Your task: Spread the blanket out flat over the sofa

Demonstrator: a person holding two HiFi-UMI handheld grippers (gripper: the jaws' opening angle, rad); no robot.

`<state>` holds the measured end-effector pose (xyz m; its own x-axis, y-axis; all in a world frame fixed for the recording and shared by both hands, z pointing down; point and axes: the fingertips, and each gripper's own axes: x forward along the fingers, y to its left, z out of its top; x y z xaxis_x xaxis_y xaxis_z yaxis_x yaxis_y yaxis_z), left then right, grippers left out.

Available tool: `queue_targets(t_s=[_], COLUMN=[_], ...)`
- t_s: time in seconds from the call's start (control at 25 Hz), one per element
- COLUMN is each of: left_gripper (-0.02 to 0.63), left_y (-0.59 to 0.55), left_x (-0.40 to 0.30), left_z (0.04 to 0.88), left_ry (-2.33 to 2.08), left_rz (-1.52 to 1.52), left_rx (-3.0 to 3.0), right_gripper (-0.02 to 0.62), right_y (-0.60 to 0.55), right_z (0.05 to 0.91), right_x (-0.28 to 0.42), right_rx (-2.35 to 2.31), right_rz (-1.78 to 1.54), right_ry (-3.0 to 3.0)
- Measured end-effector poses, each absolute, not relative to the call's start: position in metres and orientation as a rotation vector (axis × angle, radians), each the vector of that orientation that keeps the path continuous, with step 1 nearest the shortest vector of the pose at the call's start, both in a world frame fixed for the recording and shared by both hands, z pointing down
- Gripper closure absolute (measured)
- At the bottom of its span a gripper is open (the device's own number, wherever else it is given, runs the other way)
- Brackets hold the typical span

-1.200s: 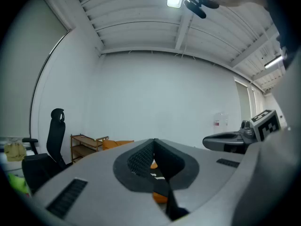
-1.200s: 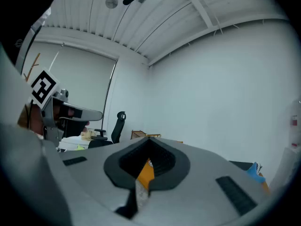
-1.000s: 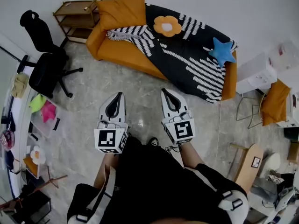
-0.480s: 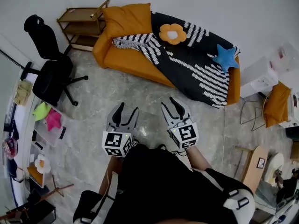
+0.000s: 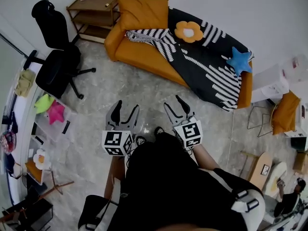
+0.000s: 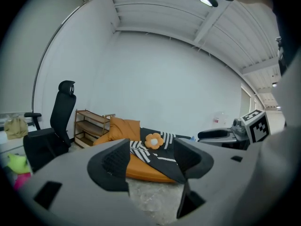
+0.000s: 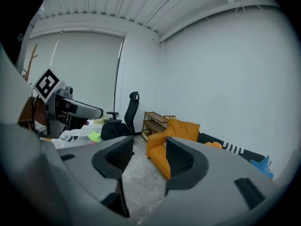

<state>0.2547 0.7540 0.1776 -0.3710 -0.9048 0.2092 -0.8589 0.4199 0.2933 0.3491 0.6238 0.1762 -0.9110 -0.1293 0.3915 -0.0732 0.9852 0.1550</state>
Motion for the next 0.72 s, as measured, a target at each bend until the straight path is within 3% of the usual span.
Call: queue_targets(t_s=[0.44,0.72], left_gripper=[0.331,0.331], left_y=[0.755,0.680], left_x=[0.192,0.119], left_z=[0.212,0.199], left_ry=[-2.352,-2.342], left_rz=[-0.160,-0.118], left_rx=[1.353,1.430], right_gripper=[0.324,0.276], right_y=[0.617,0.550], right_z=[0.201,0.197], right_x=[0.267,0.196], right_rx=[-0.006,0.009], right_rz=[-0.148,-0.154], right_ry=[-2.716,-2.730])
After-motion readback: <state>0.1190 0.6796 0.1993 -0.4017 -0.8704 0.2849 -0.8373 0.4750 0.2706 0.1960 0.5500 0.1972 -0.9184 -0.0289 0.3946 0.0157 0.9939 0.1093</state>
